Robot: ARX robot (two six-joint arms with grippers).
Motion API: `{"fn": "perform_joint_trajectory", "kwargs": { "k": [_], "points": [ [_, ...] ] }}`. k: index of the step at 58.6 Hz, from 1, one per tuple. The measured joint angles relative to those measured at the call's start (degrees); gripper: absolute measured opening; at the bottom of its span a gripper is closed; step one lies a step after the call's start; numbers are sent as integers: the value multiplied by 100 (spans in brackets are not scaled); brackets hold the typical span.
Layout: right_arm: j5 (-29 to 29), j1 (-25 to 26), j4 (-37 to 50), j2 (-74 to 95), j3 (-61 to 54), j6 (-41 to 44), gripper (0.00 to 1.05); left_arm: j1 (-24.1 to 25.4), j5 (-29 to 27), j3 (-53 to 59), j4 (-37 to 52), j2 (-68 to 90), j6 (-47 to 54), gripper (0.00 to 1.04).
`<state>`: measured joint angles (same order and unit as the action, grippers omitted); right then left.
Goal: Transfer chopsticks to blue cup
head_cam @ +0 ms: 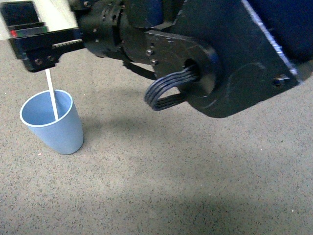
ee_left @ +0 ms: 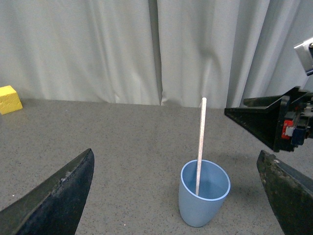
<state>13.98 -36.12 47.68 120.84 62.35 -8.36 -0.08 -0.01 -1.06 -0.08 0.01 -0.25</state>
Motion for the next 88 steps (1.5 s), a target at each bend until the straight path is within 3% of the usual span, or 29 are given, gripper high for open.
{"fn": "perform_joint_trajectory", "kwargs": {
  "k": [15, 25, 37, 53, 61, 65, 76, 83, 88],
  "points": [
    [-1261, 603, -514, -616, -680, 181, 95, 0, 0, 0, 0, 0, 0, 98],
    [-2094, 1419, -643, -1460, -1565, 262, 95, 0, 0, 0, 0, 0, 2, 98],
    [-2522, 2081, -713, -2212, -2444, 385, 95, 0, 0, 0, 0, 0, 0, 98],
    [-2806, 2529, -680, -3082, -3250, 404, 95, 0, 0, 0, 0, 0, 0, 98],
    [-2277, 2715, 1469, -3062, -3967, 686, 75, 0, 2, 0, 0, 0, 2, 98],
    [-2184, 2782, 1882, -3268, -4251, 741, 64, 0, 0, 0, 0, 4, 0, 98],
    [-1993, 2994, 1786, -4159, -4937, 809, 30, 0, 0, 0, 0, 2, 0, 98],
    [-1878, 3136, 1491, -4835, -5355, 815, 3, 0, 2, 0, 0, 2, 0, 98],
    [-1821, 3185, 1325, -5160, -5490, 831, 1, 0, 0, 0, 0, 2, 0, 98]
  ]
}}
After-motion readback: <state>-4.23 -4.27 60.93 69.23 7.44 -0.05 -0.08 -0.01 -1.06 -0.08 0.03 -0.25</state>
